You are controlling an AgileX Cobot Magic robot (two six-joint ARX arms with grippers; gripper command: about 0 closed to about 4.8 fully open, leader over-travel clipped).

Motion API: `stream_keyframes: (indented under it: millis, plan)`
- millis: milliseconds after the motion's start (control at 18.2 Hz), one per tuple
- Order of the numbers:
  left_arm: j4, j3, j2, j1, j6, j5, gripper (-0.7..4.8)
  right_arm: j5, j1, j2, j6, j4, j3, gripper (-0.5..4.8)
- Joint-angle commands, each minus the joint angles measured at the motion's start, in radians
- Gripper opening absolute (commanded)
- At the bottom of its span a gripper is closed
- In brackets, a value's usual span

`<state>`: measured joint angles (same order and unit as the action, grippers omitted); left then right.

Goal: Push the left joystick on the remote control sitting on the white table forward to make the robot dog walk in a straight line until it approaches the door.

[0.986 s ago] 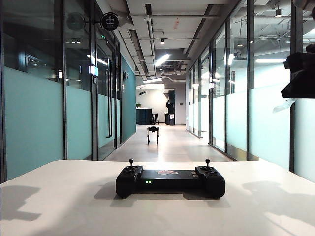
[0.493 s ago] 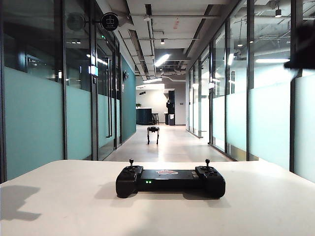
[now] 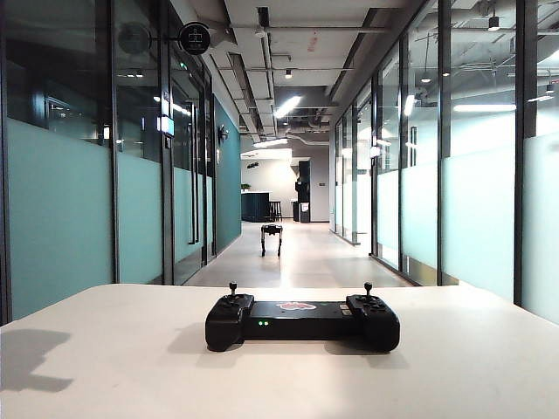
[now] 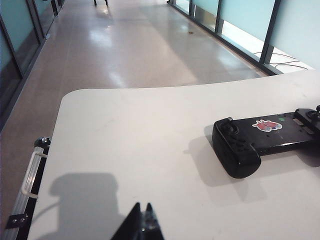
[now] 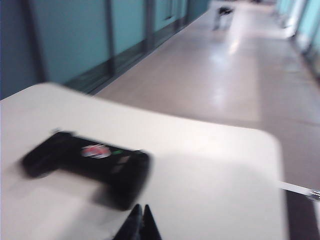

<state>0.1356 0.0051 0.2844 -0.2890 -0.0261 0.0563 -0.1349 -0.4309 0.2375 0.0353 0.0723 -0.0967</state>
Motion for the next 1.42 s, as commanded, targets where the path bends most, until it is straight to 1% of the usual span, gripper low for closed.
stream_keyframes:
  millis: [55, 219, 274, 548, 603, 767, 932, 1041, 1425]
  plan:
    - [0.007, 0.003, 0.000, -0.001, 0.000, 0.000, -0.05, 0.004, 0.077, -0.089, -0.002, 0.014, 0.049, -0.05]
    - [0.008, 0.003, 0.000, -0.001, 0.000, 0.000, -0.05, 0.042, 0.168, -0.179, -0.001, 0.013, 0.097, -0.05]
    - [0.008, 0.003, 0.000, -0.001, 0.000, 0.000, -0.05, 0.045, 0.194, -0.200, -0.001, -0.010, 0.098, -0.05]
    - [0.007, 0.003, 0.000, -0.001, 0.000, 0.000, -0.05, 0.087, 0.294, -0.238, -0.017, -0.008, 0.098, -0.05]
    - [0.008, 0.003, 0.000, -0.001, 0.000, 0.000, -0.05, 0.086, 0.303, -0.238, -0.021, -0.006, 0.098, -0.05]
    - [0.007, 0.003, 0.000, -0.001, 0.000, 0.000, -0.05, 0.085, 0.309, -0.238, -0.087, 0.006, 0.098, -0.05]
    - [0.008, 0.003, 0.000, -0.001, 0.000, 0.000, -0.05, 0.075, 0.308, -0.238, -0.087, 0.014, 0.098, -0.03]
    - [0.007, 0.003, 0.000, -0.001, 0.000, 0.000, -0.05, 0.021, 0.308, -0.238, -0.087, 0.009, 0.098, 0.03]
    - [0.007, 0.003, 0.000, -0.001, 0.000, 0.000, -0.05, 0.022, 0.307, -0.238, -0.087, 0.005, 0.098, 0.03]
